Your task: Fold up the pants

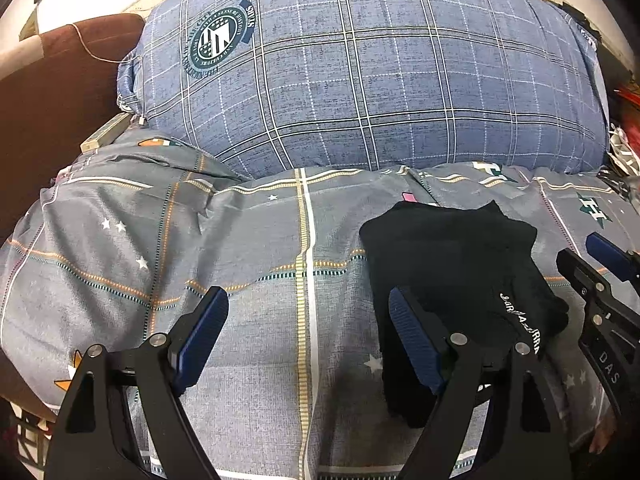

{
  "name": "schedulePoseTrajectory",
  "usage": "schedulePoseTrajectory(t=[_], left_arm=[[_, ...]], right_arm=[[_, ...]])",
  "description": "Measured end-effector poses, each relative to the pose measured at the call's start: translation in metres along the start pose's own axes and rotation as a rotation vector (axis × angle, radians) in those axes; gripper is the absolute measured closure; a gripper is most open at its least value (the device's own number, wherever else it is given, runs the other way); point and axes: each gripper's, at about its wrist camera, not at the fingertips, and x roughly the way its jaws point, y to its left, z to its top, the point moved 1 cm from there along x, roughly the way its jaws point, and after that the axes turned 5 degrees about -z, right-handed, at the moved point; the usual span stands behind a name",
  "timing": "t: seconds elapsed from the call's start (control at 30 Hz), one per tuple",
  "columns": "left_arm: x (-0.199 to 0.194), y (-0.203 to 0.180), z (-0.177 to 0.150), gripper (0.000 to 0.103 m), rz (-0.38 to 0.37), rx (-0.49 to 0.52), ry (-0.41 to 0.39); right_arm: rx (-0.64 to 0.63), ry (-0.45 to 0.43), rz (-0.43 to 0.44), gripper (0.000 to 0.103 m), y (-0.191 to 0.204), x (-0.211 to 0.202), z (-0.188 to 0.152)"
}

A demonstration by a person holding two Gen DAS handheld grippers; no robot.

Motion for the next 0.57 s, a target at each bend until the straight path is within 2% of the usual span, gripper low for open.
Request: schedulePoseTrajectory(t=[0.2,0.33,0.57], left_arm=[[-0.003,-0.006,0.001,0.020,-0.057,0.005,-0.010],[-0.002,-0.011,0.001,0.019,-0.079,0.017,0.013],[-0.003,-0.012,0.002,0.011,-0.146,-0.017,0.019]], right_arm=[[-0.004,-0.002,0.004,0.059,0.001,0.000,0.000],[-0.008,-0.002,0.011,0.059,0.003,0.001,-0.001],[-0.016,-0.001,0.006,0.058,0.005,0.003,-0.002]])
